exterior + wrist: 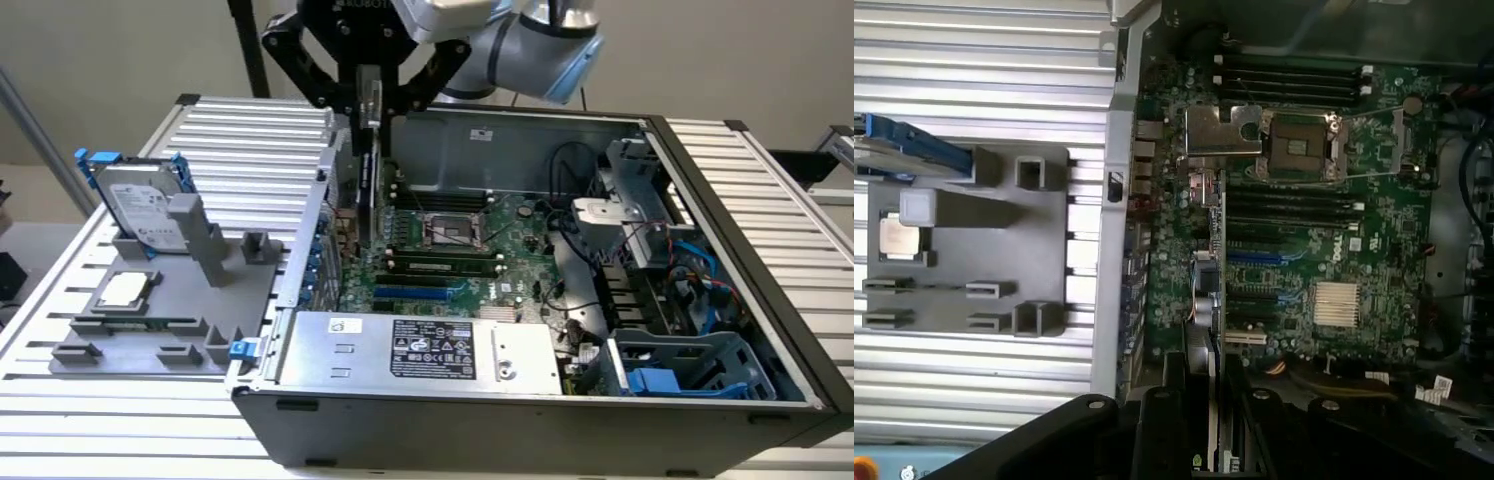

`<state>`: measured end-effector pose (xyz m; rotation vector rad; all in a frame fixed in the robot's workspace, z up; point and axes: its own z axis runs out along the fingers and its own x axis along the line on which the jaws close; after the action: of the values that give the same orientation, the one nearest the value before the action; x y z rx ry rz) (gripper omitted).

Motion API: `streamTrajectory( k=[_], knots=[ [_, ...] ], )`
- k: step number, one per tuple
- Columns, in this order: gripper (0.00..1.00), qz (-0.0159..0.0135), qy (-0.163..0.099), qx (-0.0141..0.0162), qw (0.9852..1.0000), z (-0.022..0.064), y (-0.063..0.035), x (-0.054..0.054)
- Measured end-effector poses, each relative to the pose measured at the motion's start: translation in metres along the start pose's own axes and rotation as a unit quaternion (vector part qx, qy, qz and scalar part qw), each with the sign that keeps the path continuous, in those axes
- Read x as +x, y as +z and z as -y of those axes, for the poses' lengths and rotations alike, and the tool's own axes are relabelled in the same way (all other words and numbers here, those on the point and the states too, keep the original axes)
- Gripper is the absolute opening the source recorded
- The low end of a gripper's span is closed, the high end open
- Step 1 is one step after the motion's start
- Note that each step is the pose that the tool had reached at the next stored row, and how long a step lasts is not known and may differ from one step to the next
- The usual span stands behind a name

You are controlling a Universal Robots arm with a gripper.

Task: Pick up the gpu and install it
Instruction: 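Pick up the gpu and move the gpu toward the slot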

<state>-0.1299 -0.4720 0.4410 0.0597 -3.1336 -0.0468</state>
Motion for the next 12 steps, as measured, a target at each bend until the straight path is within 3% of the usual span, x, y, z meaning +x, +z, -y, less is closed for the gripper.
streamTrajectory(
  k=[6,12],
  knots=[
    [0.0,0.0,0.0,0.0003,1.0,-0.0019,0.0106,-0.027],
    [0.0,-0.0001,0.0,0.0004,1.0,-0.0117,0.0216,-0.055]
  ],
)
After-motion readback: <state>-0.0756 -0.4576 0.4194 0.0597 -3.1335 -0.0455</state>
